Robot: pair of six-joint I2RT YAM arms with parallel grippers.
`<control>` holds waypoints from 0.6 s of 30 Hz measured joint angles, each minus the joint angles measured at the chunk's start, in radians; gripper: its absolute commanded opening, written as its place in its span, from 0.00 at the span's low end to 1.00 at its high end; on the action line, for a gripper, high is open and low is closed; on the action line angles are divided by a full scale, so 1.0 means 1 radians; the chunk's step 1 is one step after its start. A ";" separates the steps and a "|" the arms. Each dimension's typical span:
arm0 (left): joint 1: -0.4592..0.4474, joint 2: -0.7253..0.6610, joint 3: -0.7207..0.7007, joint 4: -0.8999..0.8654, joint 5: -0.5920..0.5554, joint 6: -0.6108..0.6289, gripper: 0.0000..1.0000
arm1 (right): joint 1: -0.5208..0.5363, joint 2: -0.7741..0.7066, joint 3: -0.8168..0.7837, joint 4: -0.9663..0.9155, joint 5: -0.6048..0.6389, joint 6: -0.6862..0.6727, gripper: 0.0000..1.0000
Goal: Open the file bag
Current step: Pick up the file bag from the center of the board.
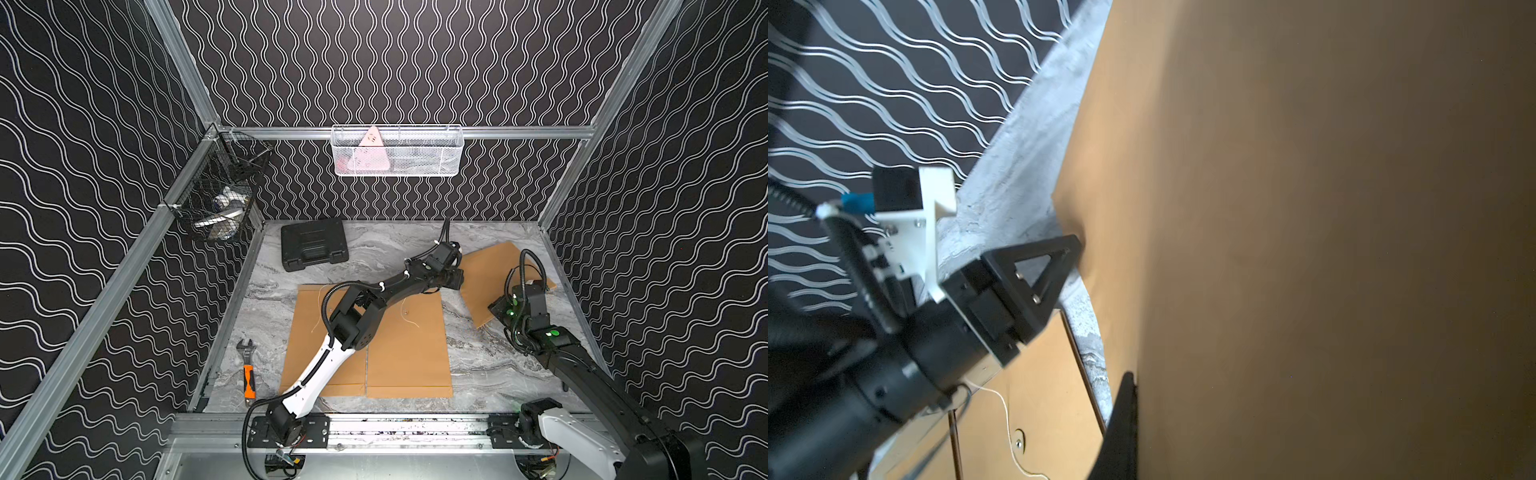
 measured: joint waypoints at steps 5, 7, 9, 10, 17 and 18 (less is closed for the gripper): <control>0.014 -0.008 0.079 -0.048 0.024 0.000 0.50 | 0.053 -0.024 0.084 -0.030 0.074 -0.148 0.00; 0.019 -0.014 0.095 -0.069 0.037 0.000 0.51 | 0.089 -0.026 0.117 -0.045 0.113 -0.206 0.00; 0.026 -0.023 0.105 -0.088 0.037 0.000 0.53 | 0.130 -0.026 0.145 -0.057 0.154 -0.262 0.00; 0.032 -0.027 0.112 -0.101 0.037 0.000 0.54 | 0.153 -0.027 0.158 -0.063 0.180 -0.294 0.00; 0.085 -0.032 0.144 -0.169 0.094 -0.023 0.58 | 0.289 -0.044 0.205 -0.074 0.341 -0.476 0.00; 0.097 -0.033 0.138 -0.171 0.109 -0.025 0.59 | 0.302 -0.045 0.209 -0.075 0.360 -0.493 0.00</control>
